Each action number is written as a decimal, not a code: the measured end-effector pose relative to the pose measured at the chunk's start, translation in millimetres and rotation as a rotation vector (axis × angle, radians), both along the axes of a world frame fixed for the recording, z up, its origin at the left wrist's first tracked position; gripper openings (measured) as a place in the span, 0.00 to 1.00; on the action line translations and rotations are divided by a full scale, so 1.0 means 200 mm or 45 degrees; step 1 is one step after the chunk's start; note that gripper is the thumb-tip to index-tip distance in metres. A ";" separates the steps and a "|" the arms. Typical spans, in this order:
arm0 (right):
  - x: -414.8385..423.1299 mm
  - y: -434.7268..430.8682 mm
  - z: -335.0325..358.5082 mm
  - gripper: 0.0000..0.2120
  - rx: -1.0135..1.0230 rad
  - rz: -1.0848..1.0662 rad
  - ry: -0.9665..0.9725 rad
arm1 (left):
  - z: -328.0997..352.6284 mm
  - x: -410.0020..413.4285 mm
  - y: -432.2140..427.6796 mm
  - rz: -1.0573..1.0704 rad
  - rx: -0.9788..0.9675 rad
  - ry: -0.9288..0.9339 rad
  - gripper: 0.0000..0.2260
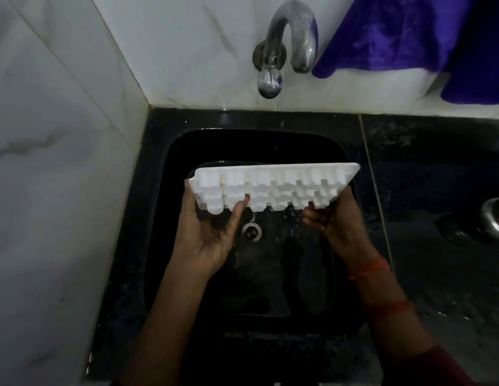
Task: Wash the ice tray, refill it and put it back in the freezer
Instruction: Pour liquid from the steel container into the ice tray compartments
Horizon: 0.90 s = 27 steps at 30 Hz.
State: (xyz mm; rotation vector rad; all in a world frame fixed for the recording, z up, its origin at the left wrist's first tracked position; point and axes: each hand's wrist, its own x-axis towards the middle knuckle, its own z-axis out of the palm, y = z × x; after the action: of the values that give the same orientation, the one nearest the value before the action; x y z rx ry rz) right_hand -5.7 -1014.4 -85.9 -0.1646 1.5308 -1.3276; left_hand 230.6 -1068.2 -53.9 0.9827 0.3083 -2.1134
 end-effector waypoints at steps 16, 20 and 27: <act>0.06 0.03 0.07 0.23 -0.044 -0.250 0.115 | 0.05 -0.07 0.02 0.001 0.023 -0.073 0.33; 0.09 0.07 0.05 0.22 0.124 -0.047 -0.022 | 0.01 -0.05 -0.01 -0.039 0.081 -0.126 0.32; 0.02 0.12 0.11 0.23 -0.048 -0.240 -0.017 | 0.11 -0.12 0.01 -0.066 -0.076 -0.164 0.31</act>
State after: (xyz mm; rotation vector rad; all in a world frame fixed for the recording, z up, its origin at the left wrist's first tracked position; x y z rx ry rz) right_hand -1.0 -990.2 -64.6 -0.0356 1.5396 -1.5032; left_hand 206.0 -1067.1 -30.9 1.0962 0.1567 -2.0818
